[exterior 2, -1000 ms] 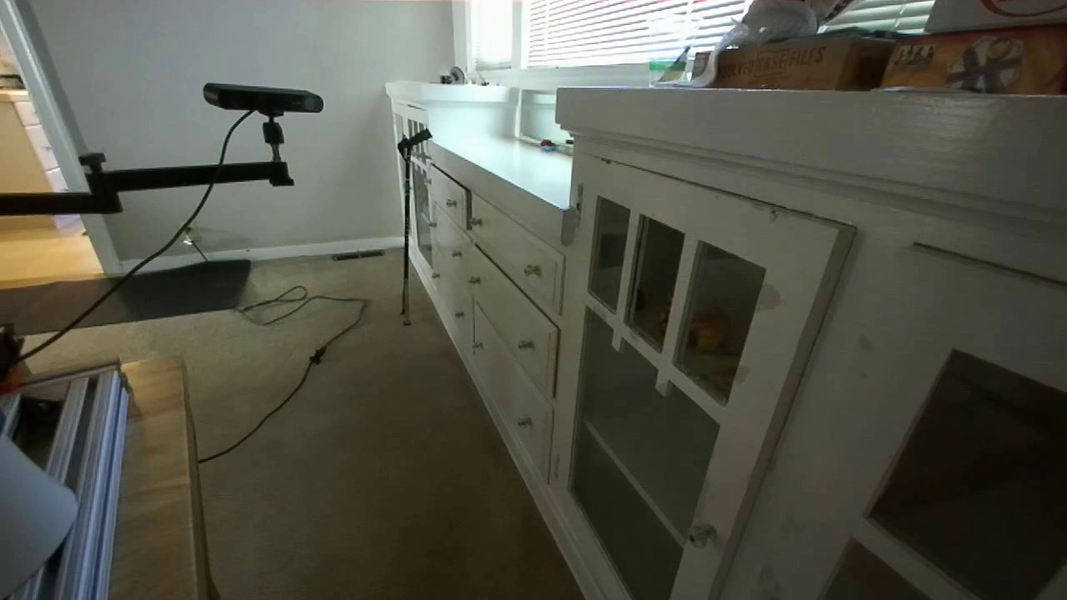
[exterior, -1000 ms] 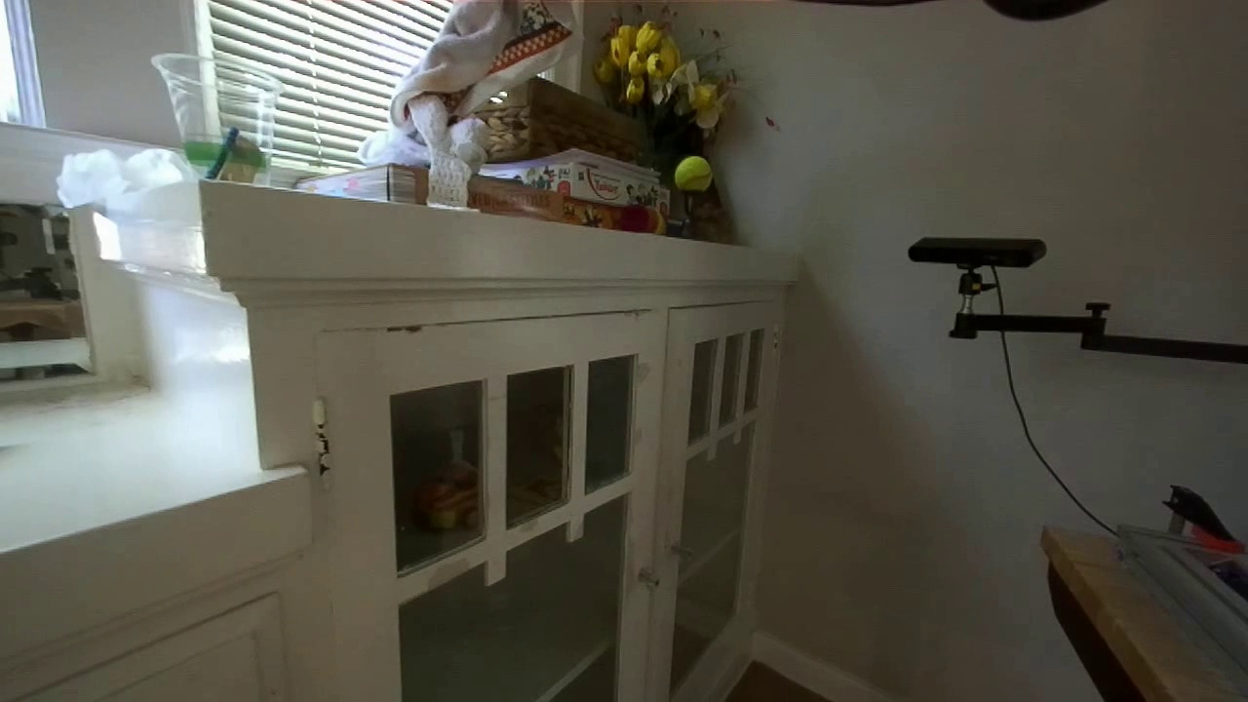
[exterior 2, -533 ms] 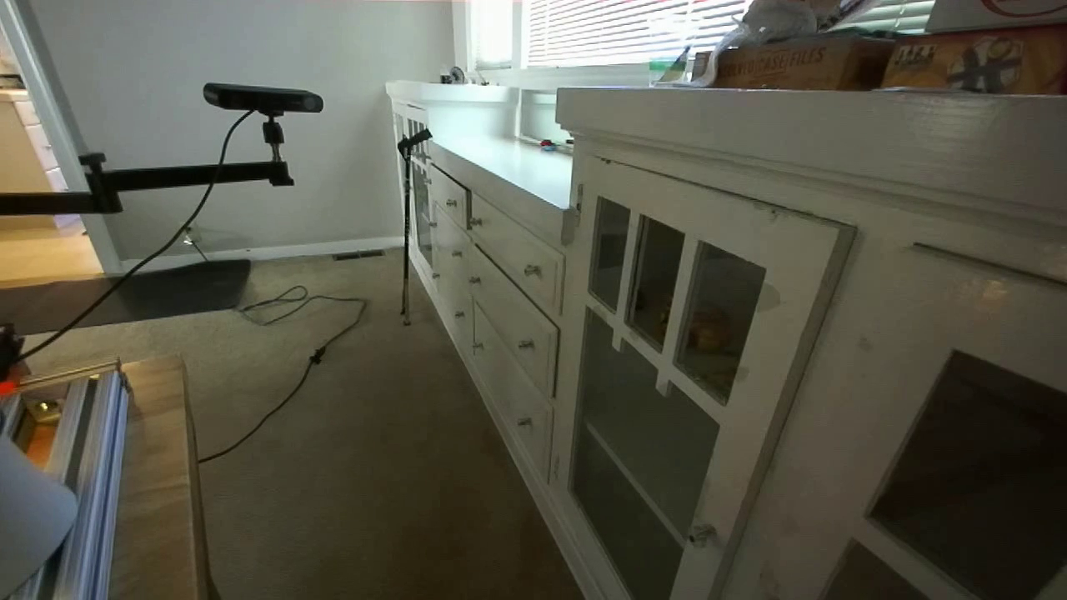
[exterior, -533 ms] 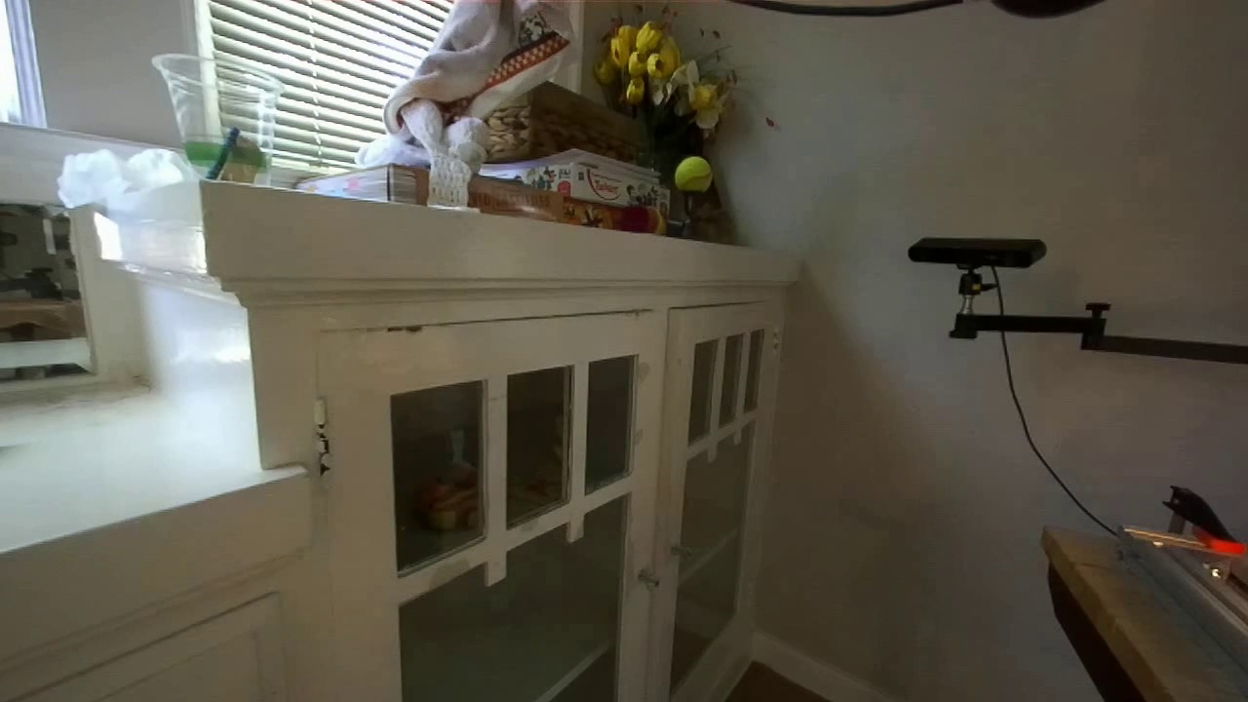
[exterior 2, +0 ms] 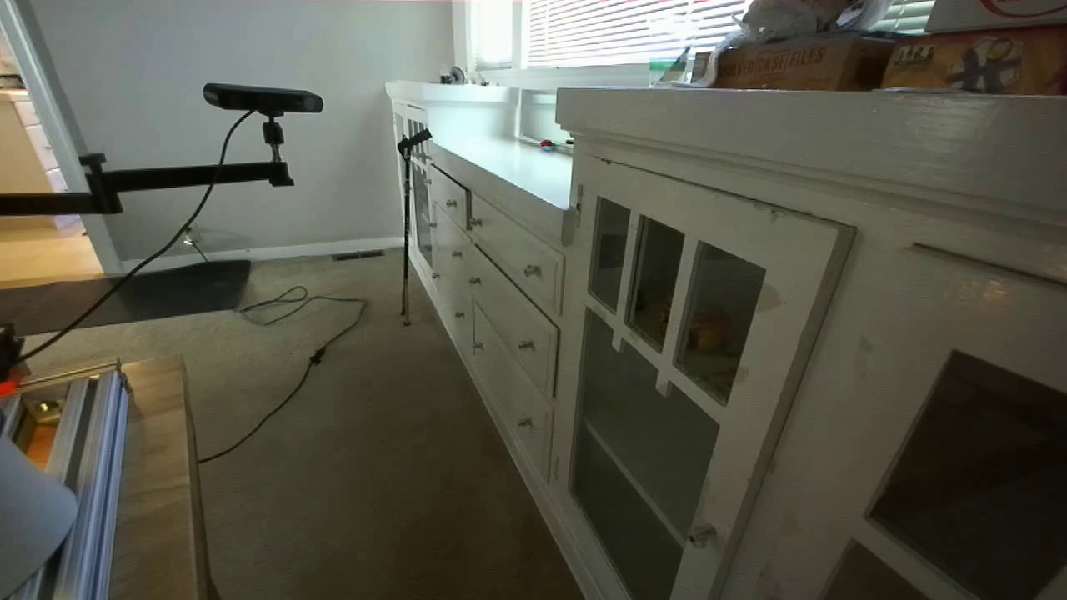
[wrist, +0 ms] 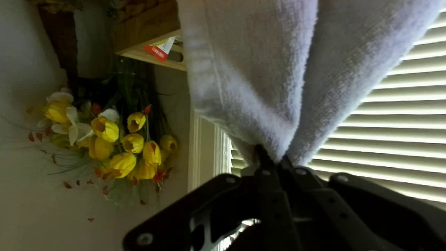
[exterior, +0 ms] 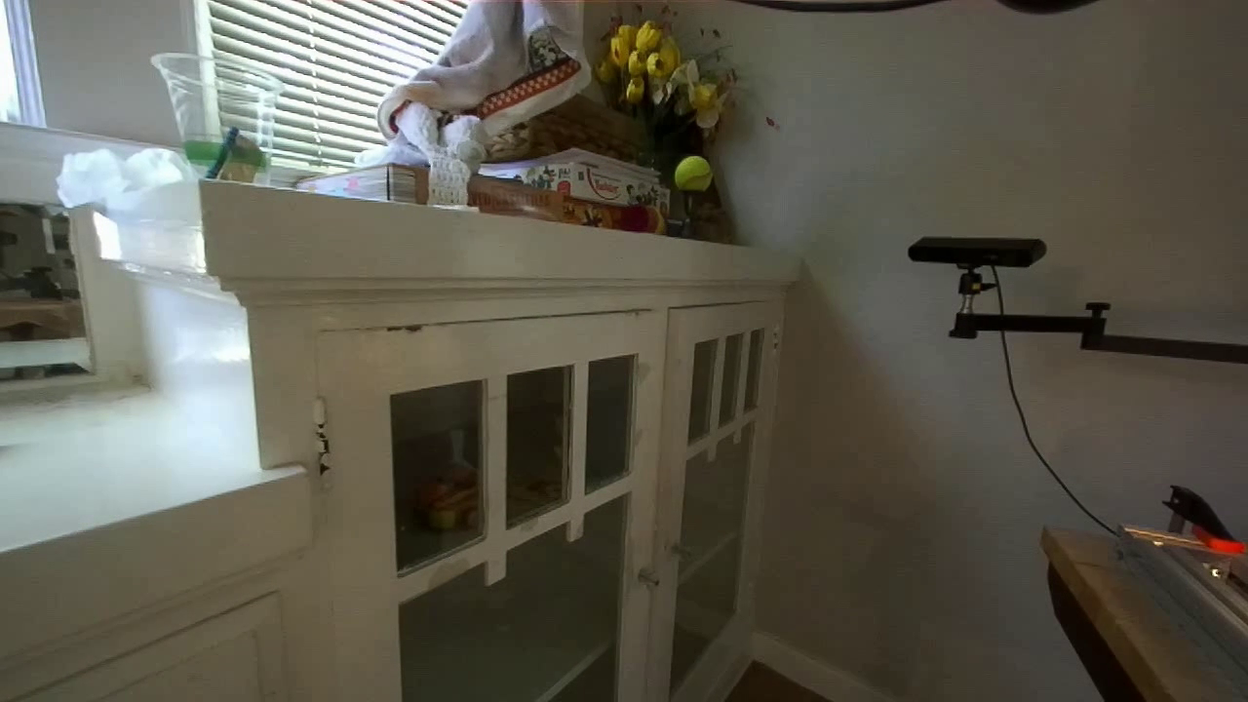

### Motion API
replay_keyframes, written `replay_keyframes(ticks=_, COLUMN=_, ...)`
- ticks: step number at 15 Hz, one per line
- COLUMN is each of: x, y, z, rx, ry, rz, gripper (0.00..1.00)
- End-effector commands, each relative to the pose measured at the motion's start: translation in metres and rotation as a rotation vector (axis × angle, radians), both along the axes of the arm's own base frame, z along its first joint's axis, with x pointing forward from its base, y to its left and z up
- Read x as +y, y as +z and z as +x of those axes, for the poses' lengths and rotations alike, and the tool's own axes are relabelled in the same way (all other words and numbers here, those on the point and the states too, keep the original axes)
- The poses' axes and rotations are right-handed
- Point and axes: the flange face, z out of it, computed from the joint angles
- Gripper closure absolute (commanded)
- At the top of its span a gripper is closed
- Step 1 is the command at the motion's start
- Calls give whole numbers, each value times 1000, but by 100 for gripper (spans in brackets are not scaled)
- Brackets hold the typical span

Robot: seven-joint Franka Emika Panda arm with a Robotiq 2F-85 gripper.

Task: Move the towel to the right.

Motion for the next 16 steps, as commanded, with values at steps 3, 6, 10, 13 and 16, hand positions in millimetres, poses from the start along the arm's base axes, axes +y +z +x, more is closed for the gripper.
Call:
replay_keyframes(ticks=3, x=-29, y=5, z=-11, rx=-78, ry=-127, rz=116, gripper=99)
replay_keyframes(ticks=6, x=-39, y=0, z=-13, rx=-124, ry=-192, rz=162, gripper=99)
replay_keyframes(ticks=10, x=-51, y=-8, z=-13, rx=-176, ry=-280, rz=194, gripper=99)
replay_keyframes(ticks=13, x=-64, y=-21, z=-9, rx=-209, ry=-339, rz=187, gripper=99)
replay_keyframes(ticks=16, x=-81, y=-36, z=-4, rx=-222, ry=-394, rz=171, gripper=99)
